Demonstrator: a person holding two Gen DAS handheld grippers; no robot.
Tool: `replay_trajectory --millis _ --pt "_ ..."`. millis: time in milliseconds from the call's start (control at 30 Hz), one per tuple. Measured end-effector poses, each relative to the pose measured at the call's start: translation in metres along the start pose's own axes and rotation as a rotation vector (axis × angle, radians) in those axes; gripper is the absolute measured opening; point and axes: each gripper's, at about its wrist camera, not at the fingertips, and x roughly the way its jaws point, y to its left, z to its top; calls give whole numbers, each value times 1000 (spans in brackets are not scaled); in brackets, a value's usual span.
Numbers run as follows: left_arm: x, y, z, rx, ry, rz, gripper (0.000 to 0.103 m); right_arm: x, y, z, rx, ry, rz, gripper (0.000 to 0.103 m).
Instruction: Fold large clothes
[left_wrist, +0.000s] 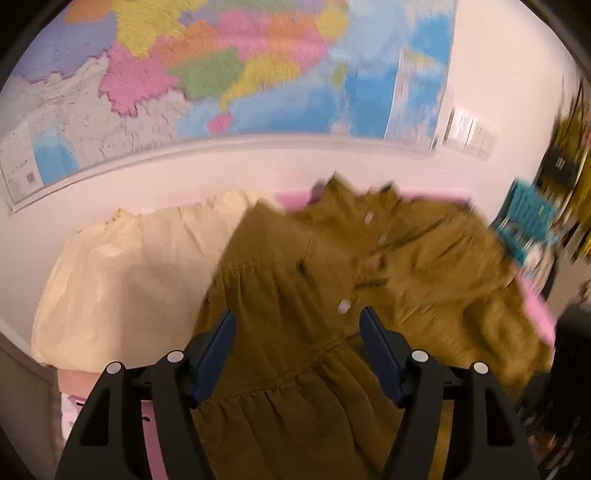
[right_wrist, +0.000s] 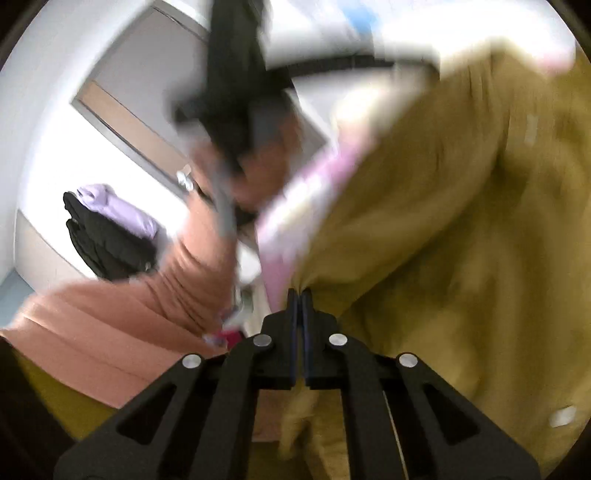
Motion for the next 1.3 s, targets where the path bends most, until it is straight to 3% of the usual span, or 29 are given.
replay_trajectory --millis 167,233,400,533,567,633,667,700,833,933,967,1000,1033,1133,1300 --pt "-51 5 32 -50 -176 -42 69 -100 13 68 -98 -142 -236 3" --pt "-52 0 36 -38 -193 -28 70 -127 5 79 -103 -159 -328 4" --pt "-3 -18 22 5 -71 -10 70 -157 -54 72 -4 -114 -627 4" --pt "46 -25 6 32 50 9 70 -156 -115 37 180 -89 -694 8" --pt "56 -26 2 34 71 11 70 -161 -127 26 226 -113 -692 14" --pt "69 -26 -3 35 102 10 69 -168 -133 12 257 -146 -656 41" --pt "72 -25 -6 34 112 6 69 -170 -130 2 243 -169 -667 68" --pt "74 -24 -7 33 117 0 69 -168 -124 -4 222 -186 -675 84" --pt "78 -21 -11 22 115 -15 69 -142 -124 -34 207 -126 -706 86" --pt "81 -20 -11 -5 111 -34 69 -127 -135 -54 226 -67 -713 83" --pt "81 -21 -11 -11 111 -40 69 -119 -141 -57 243 -53 -705 70" --pt "82 -22 -11 -15 113 -40 70 -118 -142 -58 253 -46 -699 33" --pt "82 -23 -12 -18 116 -37 70 -114 -144 -57 262 -36 -673 7" --pt "80 -24 -11 -18 117 -34 70 -129 -120 -47 176 -113 -690 5" --pt "66 -24 -2 -22 67 -51 70 -212 -68 -6 103 -400 -796 5"
